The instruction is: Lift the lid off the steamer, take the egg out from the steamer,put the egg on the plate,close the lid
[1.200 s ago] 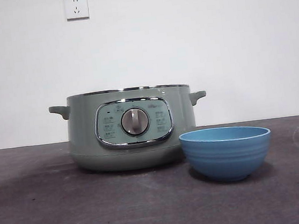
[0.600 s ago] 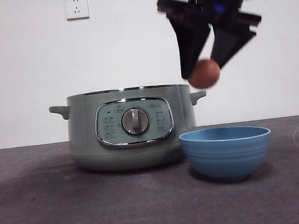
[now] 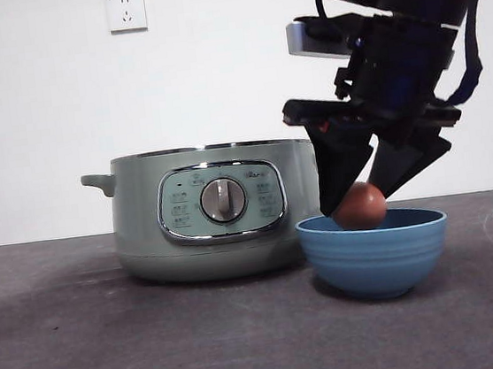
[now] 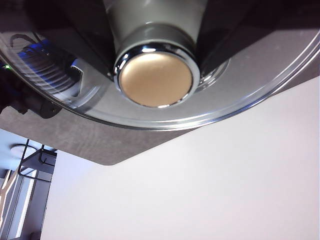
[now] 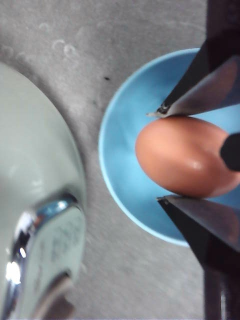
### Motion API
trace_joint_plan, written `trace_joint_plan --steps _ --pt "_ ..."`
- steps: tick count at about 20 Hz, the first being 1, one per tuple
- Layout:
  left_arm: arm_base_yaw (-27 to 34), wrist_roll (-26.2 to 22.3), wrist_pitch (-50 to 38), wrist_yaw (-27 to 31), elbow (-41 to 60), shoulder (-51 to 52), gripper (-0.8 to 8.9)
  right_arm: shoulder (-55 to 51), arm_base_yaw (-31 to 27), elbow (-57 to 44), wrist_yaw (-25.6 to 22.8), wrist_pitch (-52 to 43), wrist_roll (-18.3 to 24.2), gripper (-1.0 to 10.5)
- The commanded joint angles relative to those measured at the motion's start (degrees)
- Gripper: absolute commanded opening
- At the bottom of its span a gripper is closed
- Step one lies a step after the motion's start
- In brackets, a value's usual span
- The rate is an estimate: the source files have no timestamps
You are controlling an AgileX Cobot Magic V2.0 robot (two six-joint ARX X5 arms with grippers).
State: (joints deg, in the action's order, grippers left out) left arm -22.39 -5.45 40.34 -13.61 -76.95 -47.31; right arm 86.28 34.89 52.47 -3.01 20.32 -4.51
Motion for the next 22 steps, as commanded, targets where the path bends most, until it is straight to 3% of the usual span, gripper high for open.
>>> trace_joint_plan --steps 1,14,15,18,19,22 --pt "0.00 -0.63 -2.73 -0.07 -1.05 0.46 -0.08 2.12 -0.63 -1.18 0.22 -2.01 -0.55 -0.2" --pt "0.00 -0.81 -2.38 -0.04 -1.05 0.46 -0.08 8.50 -1.09 -1.20 3.13 -3.54 -0.26 -0.1" --pt "0.00 -0.81 -2.38 -0.04 -1.05 0.46 -0.08 8.48 -1.09 -1.20 3.13 -3.43 -0.13 0.3" --pt "0.00 -0.81 -2.38 -0.04 -1.05 0.46 -0.08 8.44 -0.98 -1.18 3.15 -3.37 -0.04 3.8" --pt "0.00 -0.81 -2.38 -0.04 -1.05 0.46 -0.08 8.41 -0.98 -1.18 3.15 -3.41 -0.02 4.5" --pt "0.00 -0.79 -2.38 -0.04 -1.05 0.13 -0.08 7.50 -0.98 -0.96 3.13 -3.41 -0.02 4.5"
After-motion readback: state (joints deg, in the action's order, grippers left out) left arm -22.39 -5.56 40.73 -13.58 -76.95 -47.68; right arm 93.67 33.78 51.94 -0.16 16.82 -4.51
